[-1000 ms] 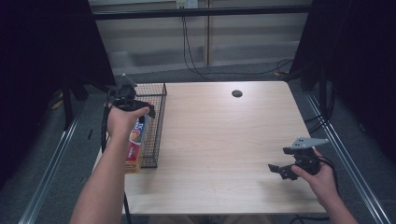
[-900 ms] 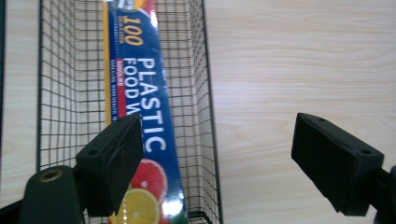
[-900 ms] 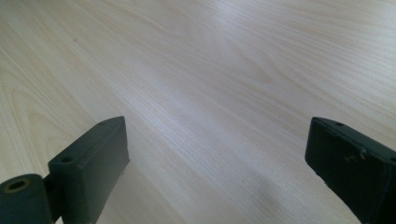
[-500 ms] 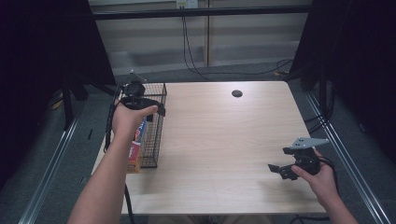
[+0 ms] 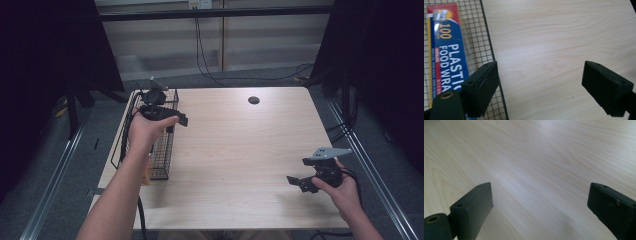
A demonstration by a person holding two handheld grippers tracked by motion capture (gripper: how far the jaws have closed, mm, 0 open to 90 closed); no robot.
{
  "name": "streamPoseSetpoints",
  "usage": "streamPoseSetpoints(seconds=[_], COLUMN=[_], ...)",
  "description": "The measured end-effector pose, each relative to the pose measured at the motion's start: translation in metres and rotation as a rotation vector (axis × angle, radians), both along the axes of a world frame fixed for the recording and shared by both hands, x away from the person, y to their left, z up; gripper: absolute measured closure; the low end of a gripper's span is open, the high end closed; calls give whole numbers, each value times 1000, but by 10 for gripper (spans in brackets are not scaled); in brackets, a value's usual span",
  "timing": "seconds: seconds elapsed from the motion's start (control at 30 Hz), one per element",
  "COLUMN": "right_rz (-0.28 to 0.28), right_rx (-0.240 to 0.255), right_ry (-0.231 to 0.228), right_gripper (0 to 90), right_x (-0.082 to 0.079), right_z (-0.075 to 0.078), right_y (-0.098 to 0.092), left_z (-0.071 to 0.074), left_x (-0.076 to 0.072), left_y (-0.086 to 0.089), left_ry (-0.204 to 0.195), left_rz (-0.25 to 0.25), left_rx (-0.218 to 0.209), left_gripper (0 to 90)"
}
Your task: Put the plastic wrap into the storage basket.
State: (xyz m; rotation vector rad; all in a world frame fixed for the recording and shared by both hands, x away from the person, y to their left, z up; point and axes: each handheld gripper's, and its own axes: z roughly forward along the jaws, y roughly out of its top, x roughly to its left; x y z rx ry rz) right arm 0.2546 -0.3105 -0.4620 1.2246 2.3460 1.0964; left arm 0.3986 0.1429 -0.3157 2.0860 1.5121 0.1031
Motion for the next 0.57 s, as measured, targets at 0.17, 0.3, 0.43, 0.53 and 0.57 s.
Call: streamPoseSetpoints(seconds=[0.17, 0.3, 0.43, 0.53, 0.57], right_rz=[-1, -1, 0, -2, -3], right_rx=[0, 1, -2, -8, -11], right_ry=[-1, 4, 2, 6, 10], right_gripper=[59, 59, 59, 58, 58], right_x=[0, 0, 0, 1, 1], right_z=[0, 0, 0, -1, -1], right_y=[0, 0, 0, 0, 0], left_z=[-7, -12, -19, -25, -27], left_x=[-4, -6, -9, -12, -14], left_y=[-9, -16, -22, -28, -31], left_ry=[4, -11, -25, -35, -40], left_rz=[-44, -73, -106, -139, -151], left_rx=[-9, -7, -23, -26, -33], left_gripper=[144, 134, 115, 101, 92])
